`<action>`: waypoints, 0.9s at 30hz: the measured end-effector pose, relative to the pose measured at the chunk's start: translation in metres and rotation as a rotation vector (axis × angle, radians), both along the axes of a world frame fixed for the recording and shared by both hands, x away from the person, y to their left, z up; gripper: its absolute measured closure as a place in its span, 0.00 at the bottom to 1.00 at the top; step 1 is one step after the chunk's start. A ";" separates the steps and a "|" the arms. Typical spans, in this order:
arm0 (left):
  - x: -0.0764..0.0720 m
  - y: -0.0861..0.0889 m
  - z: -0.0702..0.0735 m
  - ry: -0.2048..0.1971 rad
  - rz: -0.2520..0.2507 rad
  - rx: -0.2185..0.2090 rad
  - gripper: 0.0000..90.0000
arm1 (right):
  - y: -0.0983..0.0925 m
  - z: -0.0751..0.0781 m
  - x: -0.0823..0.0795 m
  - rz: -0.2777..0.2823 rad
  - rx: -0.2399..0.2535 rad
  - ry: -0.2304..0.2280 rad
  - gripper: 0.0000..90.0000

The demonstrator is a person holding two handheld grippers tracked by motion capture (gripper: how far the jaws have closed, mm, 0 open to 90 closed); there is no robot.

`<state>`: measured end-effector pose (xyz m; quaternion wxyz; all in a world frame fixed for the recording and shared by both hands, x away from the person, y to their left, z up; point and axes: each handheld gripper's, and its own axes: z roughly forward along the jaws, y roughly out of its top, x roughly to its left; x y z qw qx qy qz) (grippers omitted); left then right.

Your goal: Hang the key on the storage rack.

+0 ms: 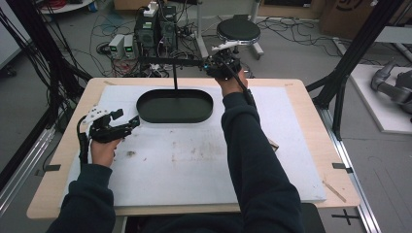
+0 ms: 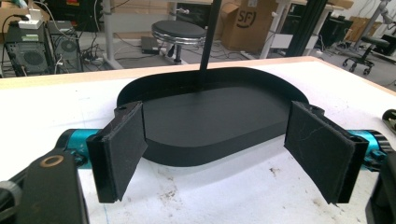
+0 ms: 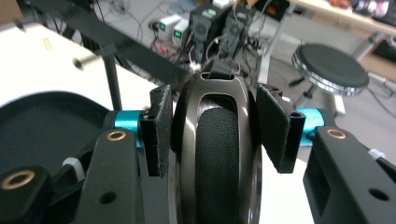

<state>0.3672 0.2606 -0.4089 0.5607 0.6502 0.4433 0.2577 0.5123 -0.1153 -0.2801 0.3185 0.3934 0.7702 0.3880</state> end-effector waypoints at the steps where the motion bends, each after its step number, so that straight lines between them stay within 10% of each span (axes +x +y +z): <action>1: 0.000 0.000 0.000 0.002 -0.001 0.000 0.23 | -0.003 -0.003 0.001 -0.004 -0.004 0.007 0.56; 17: -0.001 0.000 0.001 -0.001 -0.002 -0.001 0.23 | 0.003 -0.061 0.011 0.033 -0.019 0.133 0.56; 27: -0.001 0.000 0.001 -0.001 0.000 -0.001 0.23 | 0.014 -0.081 0.017 0.027 0.000 0.126 0.55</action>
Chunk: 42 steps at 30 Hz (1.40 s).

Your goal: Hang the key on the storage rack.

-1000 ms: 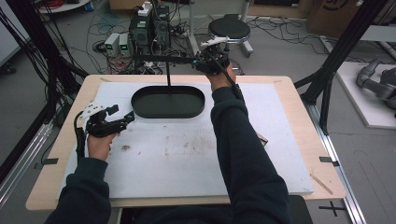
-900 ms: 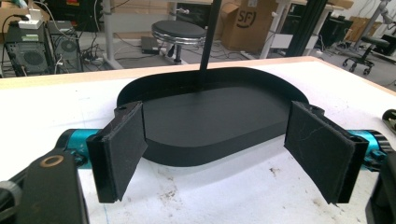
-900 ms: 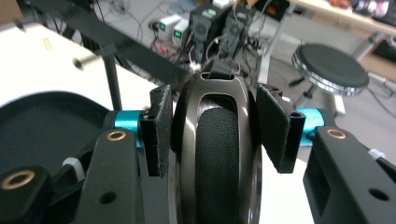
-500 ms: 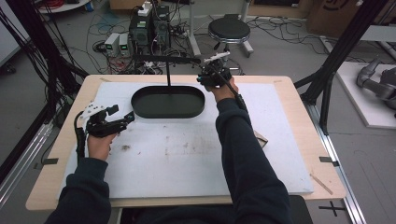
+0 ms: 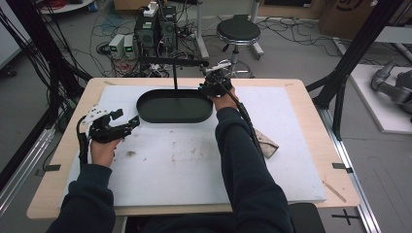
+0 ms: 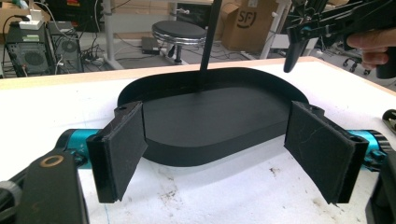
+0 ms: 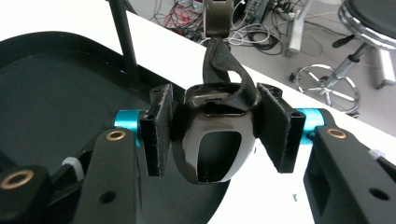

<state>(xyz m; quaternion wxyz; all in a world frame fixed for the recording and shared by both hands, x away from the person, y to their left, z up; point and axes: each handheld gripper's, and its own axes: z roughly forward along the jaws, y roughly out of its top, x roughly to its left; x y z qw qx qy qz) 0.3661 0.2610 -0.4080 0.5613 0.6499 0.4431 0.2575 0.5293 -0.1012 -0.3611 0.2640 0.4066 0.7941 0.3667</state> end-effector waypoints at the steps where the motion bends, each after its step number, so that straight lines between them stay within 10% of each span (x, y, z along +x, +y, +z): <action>1: 0.000 0.000 0.000 0.000 0.000 0.000 0.23 | 0.001 -0.001 0.000 -0.016 -0.009 -0.010 0.53; 14: -0.002 0.002 0.002 -0.023 -0.004 -0.021 0.23 | -0.026 0.021 -0.012 -0.002 -0.014 -0.011 0.29; 25: -0.002 0.002 0.006 -0.048 -0.010 -0.024 0.20 | -0.112 0.046 -0.063 0.108 0.014 -0.009 0.24; 42: -0.002 -0.002 0.005 -0.037 -0.010 0.005 0.20 | -0.208 -0.020 -0.155 0.047 0.056 -0.002 0.23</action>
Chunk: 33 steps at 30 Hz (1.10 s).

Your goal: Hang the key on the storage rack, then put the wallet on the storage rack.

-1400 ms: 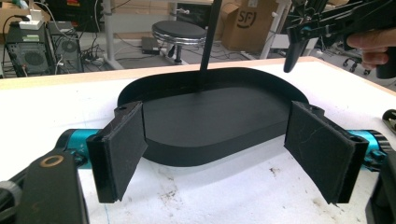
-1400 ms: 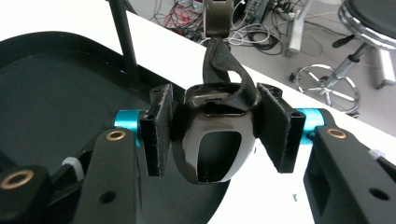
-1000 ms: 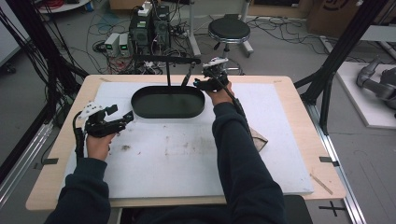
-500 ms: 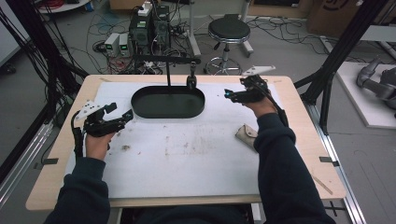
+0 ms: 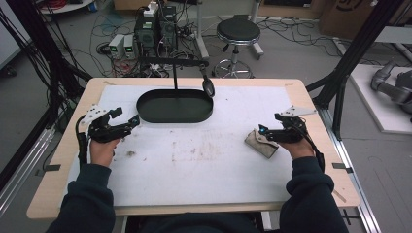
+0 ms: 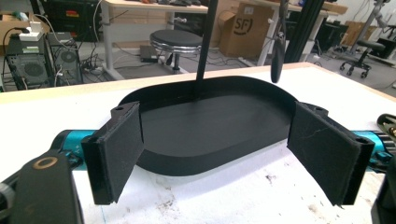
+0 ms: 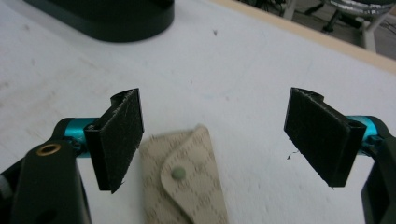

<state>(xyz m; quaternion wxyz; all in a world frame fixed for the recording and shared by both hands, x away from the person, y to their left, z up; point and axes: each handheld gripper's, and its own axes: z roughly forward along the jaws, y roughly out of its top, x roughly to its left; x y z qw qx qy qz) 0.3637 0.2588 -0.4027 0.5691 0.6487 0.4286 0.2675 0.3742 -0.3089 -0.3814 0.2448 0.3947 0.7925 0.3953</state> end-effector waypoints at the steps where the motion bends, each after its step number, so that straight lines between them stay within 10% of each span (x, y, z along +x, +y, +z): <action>1: 0.000 -0.001 0.000 -0.001 0.001 0.000 0.20 | -0.002 -0.005 -0.002 -0.006 -0.016 0.011 0.23; 33: 0.002 -0.001 -0.001 -0.011 -0.013 -0.011 0.21 | -0.007 -0.039 -0.011 0.060 -0.051 0.079 0.23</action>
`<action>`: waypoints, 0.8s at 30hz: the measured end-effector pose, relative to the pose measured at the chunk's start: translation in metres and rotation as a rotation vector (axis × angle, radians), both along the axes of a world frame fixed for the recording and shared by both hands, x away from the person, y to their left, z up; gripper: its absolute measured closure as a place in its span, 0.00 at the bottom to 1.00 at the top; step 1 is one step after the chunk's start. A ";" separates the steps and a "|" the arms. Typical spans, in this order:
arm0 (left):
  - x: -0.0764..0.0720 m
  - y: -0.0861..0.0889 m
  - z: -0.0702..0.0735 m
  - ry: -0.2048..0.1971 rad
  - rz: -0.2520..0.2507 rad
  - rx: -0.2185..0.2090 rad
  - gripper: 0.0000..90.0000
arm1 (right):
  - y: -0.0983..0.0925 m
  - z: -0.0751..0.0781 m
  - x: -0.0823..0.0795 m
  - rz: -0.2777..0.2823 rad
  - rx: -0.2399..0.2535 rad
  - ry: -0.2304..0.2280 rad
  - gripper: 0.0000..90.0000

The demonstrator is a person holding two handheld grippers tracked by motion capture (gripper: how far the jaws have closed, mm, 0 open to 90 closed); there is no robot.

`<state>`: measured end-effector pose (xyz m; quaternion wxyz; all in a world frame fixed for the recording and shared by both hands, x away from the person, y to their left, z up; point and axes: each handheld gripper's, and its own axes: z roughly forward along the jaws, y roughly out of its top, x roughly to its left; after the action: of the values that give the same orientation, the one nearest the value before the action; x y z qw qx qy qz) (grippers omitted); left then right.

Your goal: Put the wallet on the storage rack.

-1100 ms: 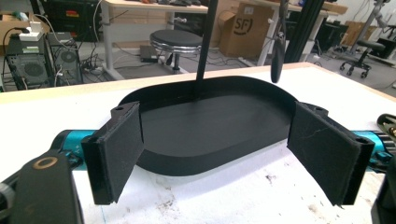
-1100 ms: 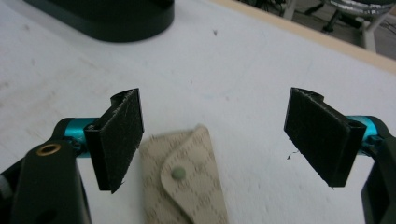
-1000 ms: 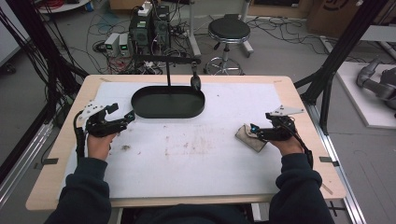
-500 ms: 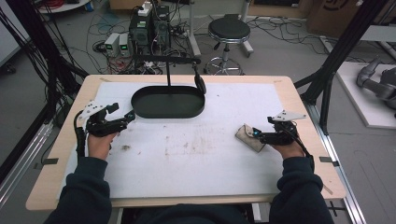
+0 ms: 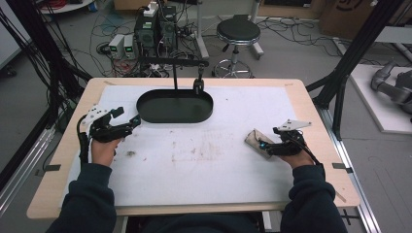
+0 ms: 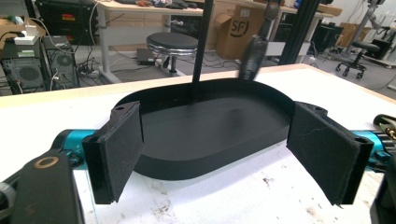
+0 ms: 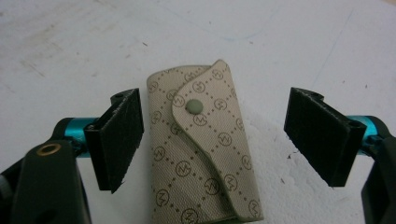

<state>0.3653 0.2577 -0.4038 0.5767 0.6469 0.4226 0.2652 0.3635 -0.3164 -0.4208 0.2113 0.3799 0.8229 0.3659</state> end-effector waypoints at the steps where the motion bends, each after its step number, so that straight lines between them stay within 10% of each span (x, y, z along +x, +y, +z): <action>1: 0.000 0.000 0.000 0.000 0.000 0.000 0.21 | 0.001 -0.003 0.001 -0.002 -0.008 0.011 0.23; 15: 0.000 0.000 0.000 0.007 0.004 -0.004 0.21 | 0.010 -0.027 0.010 0.035 -0.107 0.123 0.22; 24: 0.000 0.000 0.000 0.012 0.006 0.004 0.21 | 0.010 -0.022 0.007 0.060 -0.103 0.135 0.43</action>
<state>0.3653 0.2579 -0.4040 0.5721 0.6484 0.4274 0.2637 0.3708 -0.3061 -0.4424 0.1636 0.3674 0.8641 0.3027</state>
